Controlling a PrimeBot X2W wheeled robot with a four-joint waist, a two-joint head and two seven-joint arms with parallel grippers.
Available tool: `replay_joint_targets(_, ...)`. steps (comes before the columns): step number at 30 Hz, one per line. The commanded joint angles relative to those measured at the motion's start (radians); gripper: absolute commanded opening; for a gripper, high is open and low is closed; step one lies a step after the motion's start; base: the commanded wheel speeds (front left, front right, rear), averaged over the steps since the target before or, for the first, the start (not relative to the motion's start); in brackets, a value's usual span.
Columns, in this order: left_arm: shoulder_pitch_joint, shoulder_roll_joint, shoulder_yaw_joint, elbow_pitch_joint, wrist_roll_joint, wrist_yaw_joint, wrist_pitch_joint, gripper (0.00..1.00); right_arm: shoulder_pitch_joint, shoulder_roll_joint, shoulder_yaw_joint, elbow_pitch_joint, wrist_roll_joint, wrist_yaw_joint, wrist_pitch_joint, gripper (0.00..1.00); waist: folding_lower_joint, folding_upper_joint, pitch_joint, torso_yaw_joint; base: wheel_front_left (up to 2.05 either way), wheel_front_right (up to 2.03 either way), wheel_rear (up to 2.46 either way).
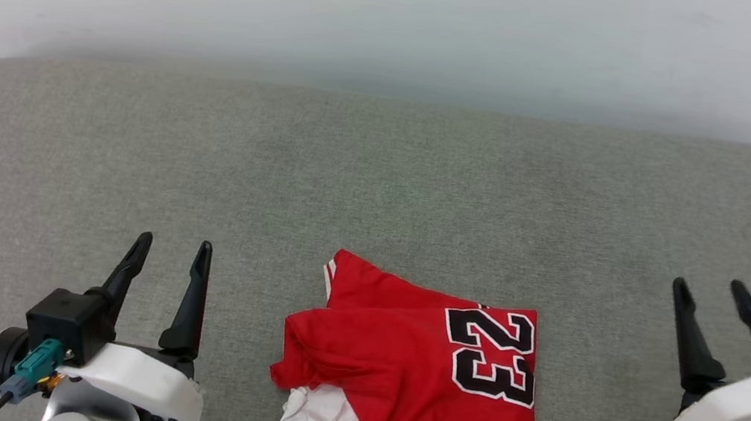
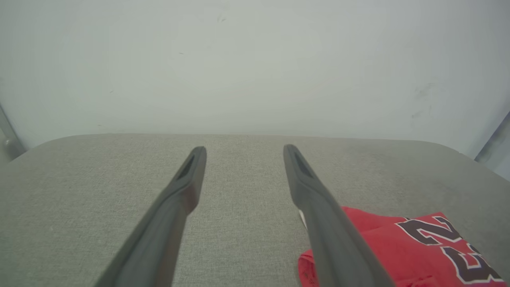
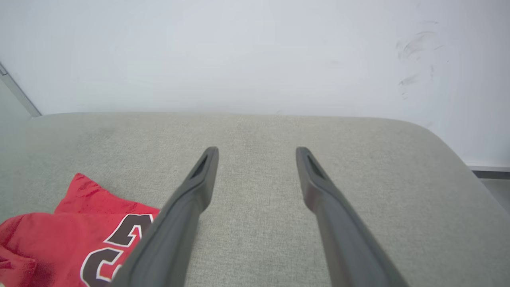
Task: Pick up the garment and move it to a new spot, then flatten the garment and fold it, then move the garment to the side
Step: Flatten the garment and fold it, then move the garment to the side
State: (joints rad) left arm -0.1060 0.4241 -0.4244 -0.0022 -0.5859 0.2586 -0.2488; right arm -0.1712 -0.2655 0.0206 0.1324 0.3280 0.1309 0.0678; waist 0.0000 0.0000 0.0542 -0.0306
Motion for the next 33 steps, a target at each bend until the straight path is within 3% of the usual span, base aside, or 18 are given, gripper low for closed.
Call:
replay_joint_targets(1, 0.012, 0.0, 0.005, 0.0, -0.004, 0.005, -0.004, 1.0, 0.022, 0.019, -0.021, -0.038, -0.021, 0.0, -0.024, 1.0, 0.0, 0.0, -0.006, -0.007, 0.0, 0.0, 0.0)
replay_joint_targets(8, 0.053, 0.004, 0.024, -0.001, 0.0, 0.015, -0.01, 1.0, 0.14, 0.116, -0.063, -0.199, -0.1, 0.0, -0.064, 1.0, 0.0, 0.0, -0.032, -0.022, 0.0, 0.0, 0.0)
replay_joint_targets(15, 0.093, 0.005, 0.029, -0.007, 0.007, 0.03, -0.012, 1.0, 0.233, 0.15, -0.055, -0.281, -0.135, 0.0, -0.033, 1.0, 0.0, 0.0, -0.055, -0.028, 0.0, 0.0, 0.0)
replay_joint_targets(26, 0.085, 0.008, 0.037, -0.015, 0.012, 0.031, -0.014, 1.0, 0.237, 0.169, -0.059, -0.322, -0.153, 0.0, 0.002, 1.0, 0.0, 0.0, -0.041, -0.027, 0.0, 0.0, 0.0)
replay_joint_targets(33, 0.08, -0.002, 0.056, -0.016, 0.01, 0.042, -0.016, 1.0, 0.236, 0.181, -0.124, -0.291, -0.039, 0.0, 0.083, 1.0, 0.0, 0.0, -0.029, -0.018, 0.0, 0.0, 0.0)
